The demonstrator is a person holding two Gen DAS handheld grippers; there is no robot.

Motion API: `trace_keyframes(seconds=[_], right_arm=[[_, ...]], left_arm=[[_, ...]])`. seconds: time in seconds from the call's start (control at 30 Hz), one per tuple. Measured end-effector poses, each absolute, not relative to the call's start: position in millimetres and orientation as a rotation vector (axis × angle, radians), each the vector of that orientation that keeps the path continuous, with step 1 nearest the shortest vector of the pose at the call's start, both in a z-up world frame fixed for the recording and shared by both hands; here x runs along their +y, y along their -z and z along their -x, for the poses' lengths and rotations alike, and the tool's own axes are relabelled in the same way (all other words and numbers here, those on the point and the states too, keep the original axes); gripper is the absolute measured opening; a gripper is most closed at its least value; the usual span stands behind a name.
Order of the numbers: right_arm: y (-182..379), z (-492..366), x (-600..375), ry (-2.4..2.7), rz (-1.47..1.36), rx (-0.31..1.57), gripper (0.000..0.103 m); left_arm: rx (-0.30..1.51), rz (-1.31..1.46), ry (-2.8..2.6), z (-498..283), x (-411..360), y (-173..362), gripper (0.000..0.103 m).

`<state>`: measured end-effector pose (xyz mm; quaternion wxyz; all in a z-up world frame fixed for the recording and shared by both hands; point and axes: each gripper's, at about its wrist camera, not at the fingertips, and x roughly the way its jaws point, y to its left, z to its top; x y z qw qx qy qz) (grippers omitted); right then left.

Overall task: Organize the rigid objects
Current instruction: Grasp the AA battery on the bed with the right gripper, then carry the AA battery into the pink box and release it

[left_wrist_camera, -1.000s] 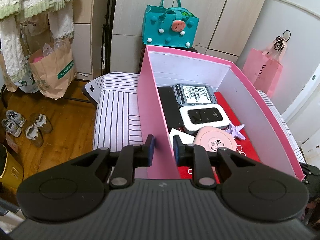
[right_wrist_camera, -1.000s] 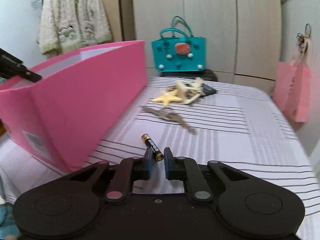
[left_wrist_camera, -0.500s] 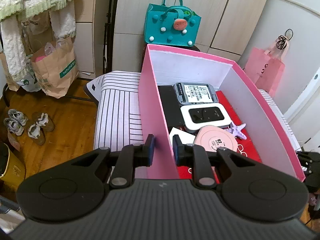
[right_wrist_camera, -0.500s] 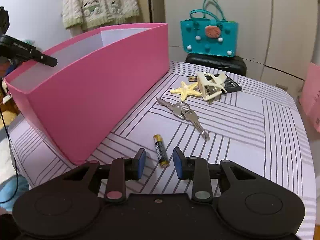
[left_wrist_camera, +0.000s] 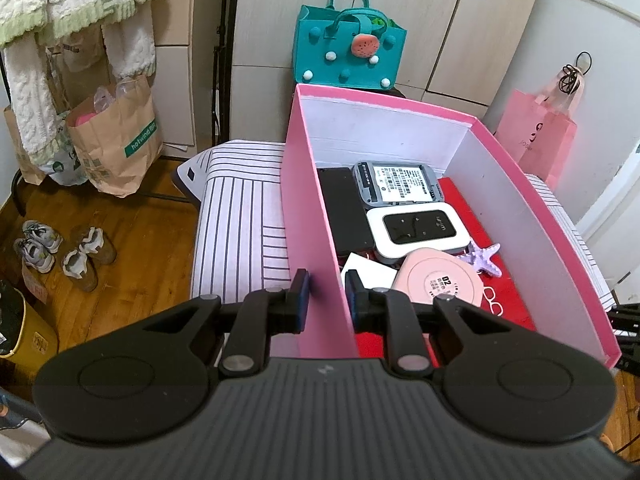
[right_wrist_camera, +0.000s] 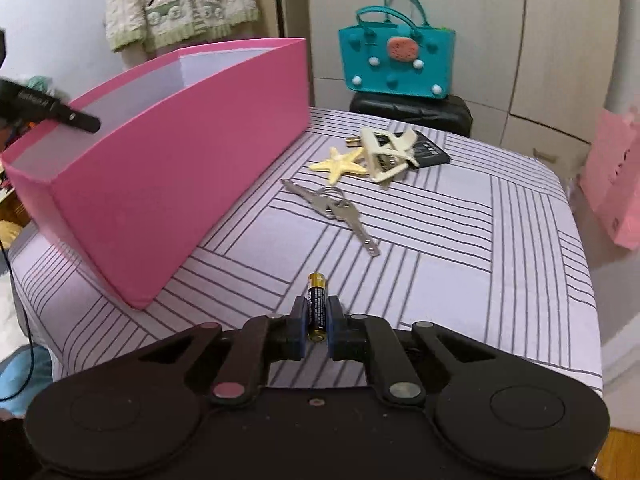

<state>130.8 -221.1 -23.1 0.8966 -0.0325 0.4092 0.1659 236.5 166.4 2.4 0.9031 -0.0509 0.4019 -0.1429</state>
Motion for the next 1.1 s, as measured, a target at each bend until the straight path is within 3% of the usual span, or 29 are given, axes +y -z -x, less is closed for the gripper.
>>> trace_keyframes(seconds=[0.67, 1.1], right_arm=[[-84, -161, -175, -0.684, 0.035, 0.626, 0.011], [-55, -212, -113, -0.642, 0.160, 0.754, 0.011]], left_arm=[[0.852, 0.097, 0.253, -238, 160, -3, 0.016], [0.867, 0.116, 0.248, -237, 161, -5, 0.016]])
